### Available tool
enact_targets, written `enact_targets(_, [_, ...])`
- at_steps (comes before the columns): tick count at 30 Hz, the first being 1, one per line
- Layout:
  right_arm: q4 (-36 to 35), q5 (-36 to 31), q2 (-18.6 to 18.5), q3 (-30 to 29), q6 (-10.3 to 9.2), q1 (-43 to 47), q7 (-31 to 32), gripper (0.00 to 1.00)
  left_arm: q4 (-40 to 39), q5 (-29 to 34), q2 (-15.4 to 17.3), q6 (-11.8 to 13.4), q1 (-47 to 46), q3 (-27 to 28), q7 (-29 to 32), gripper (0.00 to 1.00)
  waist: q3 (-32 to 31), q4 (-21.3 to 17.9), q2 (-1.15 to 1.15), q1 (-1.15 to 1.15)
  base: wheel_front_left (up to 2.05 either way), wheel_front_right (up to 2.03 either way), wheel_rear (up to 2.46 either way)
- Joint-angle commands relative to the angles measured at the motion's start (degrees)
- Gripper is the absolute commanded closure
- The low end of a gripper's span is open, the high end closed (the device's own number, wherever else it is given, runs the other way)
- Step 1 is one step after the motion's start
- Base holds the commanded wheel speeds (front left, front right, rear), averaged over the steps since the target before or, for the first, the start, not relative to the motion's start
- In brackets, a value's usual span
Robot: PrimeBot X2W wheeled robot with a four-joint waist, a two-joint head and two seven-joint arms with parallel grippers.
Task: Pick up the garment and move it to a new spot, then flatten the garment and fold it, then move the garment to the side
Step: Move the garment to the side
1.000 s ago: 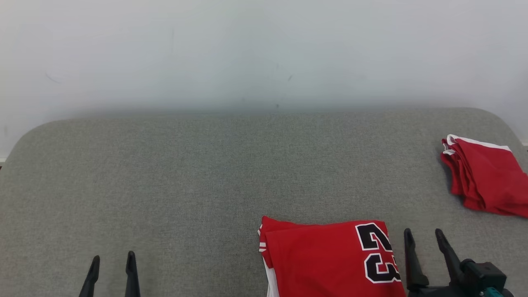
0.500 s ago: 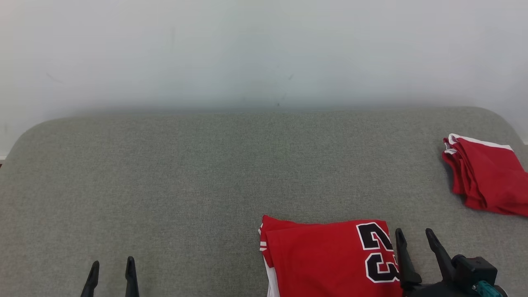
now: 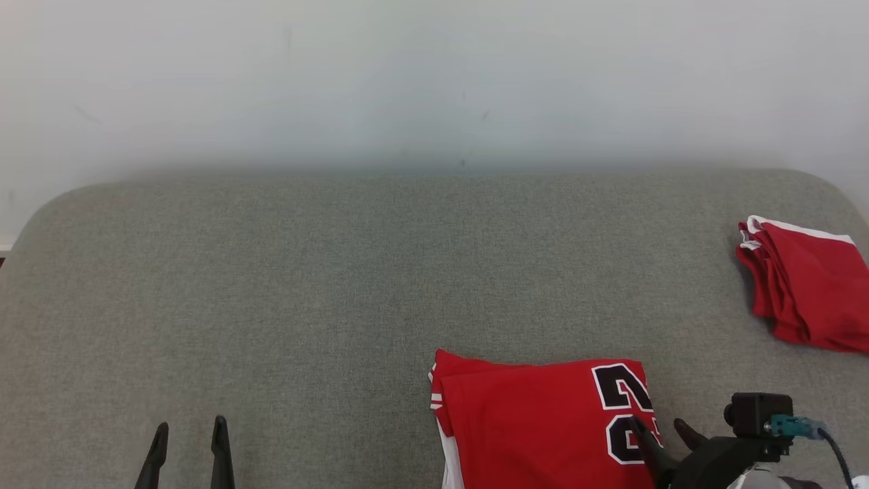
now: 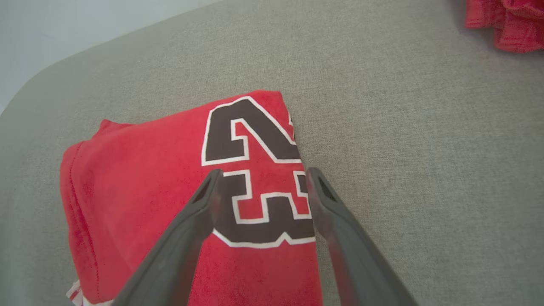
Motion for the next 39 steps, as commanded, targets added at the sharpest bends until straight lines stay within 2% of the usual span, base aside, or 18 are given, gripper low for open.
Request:
enact_targets(1, [-3.51, 0.18, -0.55, -0.68, 0.02, 0.52, 6.13, 0.0, -0.57, 0.19, -0.19, -0.36, -1.16, 0.18, -0.13, 0.0, 0.71, 0.23, 0.0, 0.0, 0.0, 0.0, 0.0])
enact_targets(5, [-8.78, -1.48, -0.16, -3.29, 0.02, 0.75, 16.39, 0.0, -0.86, 0.07, -0.27, -0.38, -1.78, -0.39, -0.13, 0.0, 2.11, 0.75, 0.0, 0.0, 0.0, 0.0, 0.0])
enact_targets(10, [-11.77, -4.26, 0.2, -4.58, 0.02, -0.88, 22.37, 0.0, -1.01, -0.4, -0.34, -0.42, -2.53, -1.25, -0.13, 0.0, 4.24, 1.8, 0.0, 0.0, 0.0, 0.0, 0.0])
enact_targets(20, [-8.29, -8.04, 0.32, -5.26, 0.02, -4.05, 26.15, 0.0, -1.2, -0.83, -0.36, -0.29, -5.04, -2.83, -0.13, 0.0, 8.83, 4.24, 0.0, 0.0, 0.0, 0.0, 0.0])
enact_targets(31, [-1.56, -7.09, 0.42, -5.23, 0.02, -5.14, 28.06, 0.0, -0.45, -1.02, -0.36, -0.35, -6.58, -3.44, -0.13, 0.0, 10.86, 5.09, 0.0, 0.0, 0.0, 0.0, 0.0])
enact_targets(32, [-1.32, -7.0, 0.46, -4.89, 0.02, -5.61, 27.57, 0.22, -0.42, -0.98, -0.35, -0.35, -6.6, -3.39, -0.13, 0.0, 10.88, 4.97, 0.0, 0.0, 0.0, 0.0, 0.0])
enact_targets(33, [-1.32, -7.23, 0.46, -4.3, 0.02, -6.13, 26.84, 1.0, -0.42, -0.94, -0.37, -0.36, -6.69, -3.38, -0.13, 0.0, 10.92, 4.81, 0.0, 0.0, 0.0, 0.0, 0.0])
enact_targets(37, [-1.48, -8.04, 0.39, -2.35, 0.02, -9.12, 24.71, 1.0, -0.77, -0.99, -0.35, -0.36, -7.12, -3.67, -0.13, 0.0, 11.06, 4.05, 0.0, 0.0, 0.0, 0.0, 0.0])
enact_targets(39, [-1.48, -7.89, -0.83, -0.92, 0.02, -11.23, 24.43, 1.0, -1.21, -1.31, -0.37, -0.29, -7.69, -3.9, -0.13, 0.0, 11.3, 3.64, 0.0, 0.0, 0.0, 0.0, 0.0])
